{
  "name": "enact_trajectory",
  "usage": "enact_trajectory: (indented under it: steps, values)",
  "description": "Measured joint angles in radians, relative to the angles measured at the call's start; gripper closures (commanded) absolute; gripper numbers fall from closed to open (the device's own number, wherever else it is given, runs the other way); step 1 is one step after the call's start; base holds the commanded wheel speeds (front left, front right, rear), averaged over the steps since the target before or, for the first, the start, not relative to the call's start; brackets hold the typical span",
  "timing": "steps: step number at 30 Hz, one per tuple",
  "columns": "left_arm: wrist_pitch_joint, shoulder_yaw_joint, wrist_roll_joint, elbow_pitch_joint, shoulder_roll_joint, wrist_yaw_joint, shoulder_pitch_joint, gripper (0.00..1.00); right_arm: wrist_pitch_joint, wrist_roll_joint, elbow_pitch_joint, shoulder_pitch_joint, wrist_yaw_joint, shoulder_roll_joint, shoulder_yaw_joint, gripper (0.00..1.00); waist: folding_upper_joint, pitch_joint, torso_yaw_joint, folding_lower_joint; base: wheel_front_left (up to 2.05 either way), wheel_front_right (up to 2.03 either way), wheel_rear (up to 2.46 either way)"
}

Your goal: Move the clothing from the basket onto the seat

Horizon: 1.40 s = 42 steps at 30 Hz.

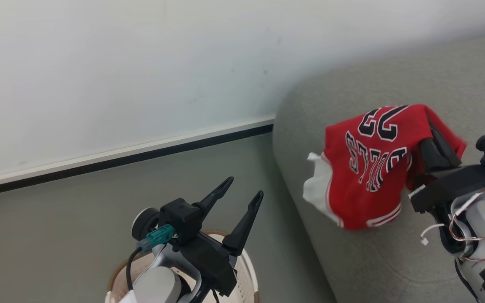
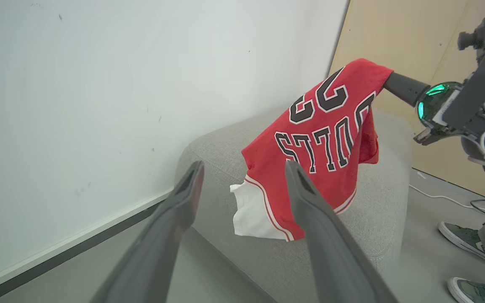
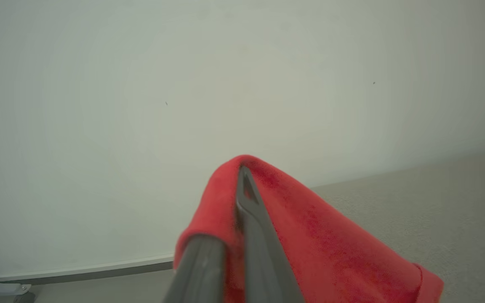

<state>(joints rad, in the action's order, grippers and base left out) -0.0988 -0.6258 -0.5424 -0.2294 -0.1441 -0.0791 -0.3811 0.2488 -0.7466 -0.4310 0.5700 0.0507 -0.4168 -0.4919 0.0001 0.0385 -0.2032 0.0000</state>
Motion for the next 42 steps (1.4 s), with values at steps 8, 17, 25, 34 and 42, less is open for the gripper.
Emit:
enact_trajectory:
  steps: [8, 17, 25, 34, 42]
  values:
    - [-0.001, 0.006, 0.009, 0.020, -0.015, 0.002, 0.000, 0.00, 0.000, -0.004, 0.085, -0.067, -0.048, -0.044, 0.037, 1.00, 0.0000, 0.019, -0.096, 0.0000, 0.00, 0.00, 0.00]
    - [-0.002, 0.010, 0.016, 0.047, -0.025, 0.005, -0.006, 0.00, 0.000, -0.021, 0.199, -0.128, -0.096, -0.082, 0.089, 1.00, 0.0000, 0.048, -0.206, 0.0000, 0.00, 0.00, 0.00]
    - [-0.007, 0.000, 0.039, 0.055, -0.023, 0.004, -0.028, 0.00, 0.000, -0.026, 0.290, -0.178, -0.122, -0.105, 0.125, 1.00, 0.0000, 0.076, -0.287, 0.0000, 0.00, 0.00, 0.00]
    - [0.001, -0.014, 0.044, 0.041, -0.012, 0.000, -0.065, 0.00, -0.001, -0.038, 0.372, -0.200, -0.139, -0.132, 0.162, 1.00, 0.0000, 0.111, -0.320, 0.0001, 0.00, 0.00, 0.00]
    - [0.020, -0.025, 0.051, 0.053, -0.007, 0.000, -0.091, 0.00, -0.040, -0.141, 0.356, -0.067, -0.081, -0.141, 0.204, 1.00, 0.0000, 0.149, -0.307, 0.0001, 0.00, 0.00, 0.00]
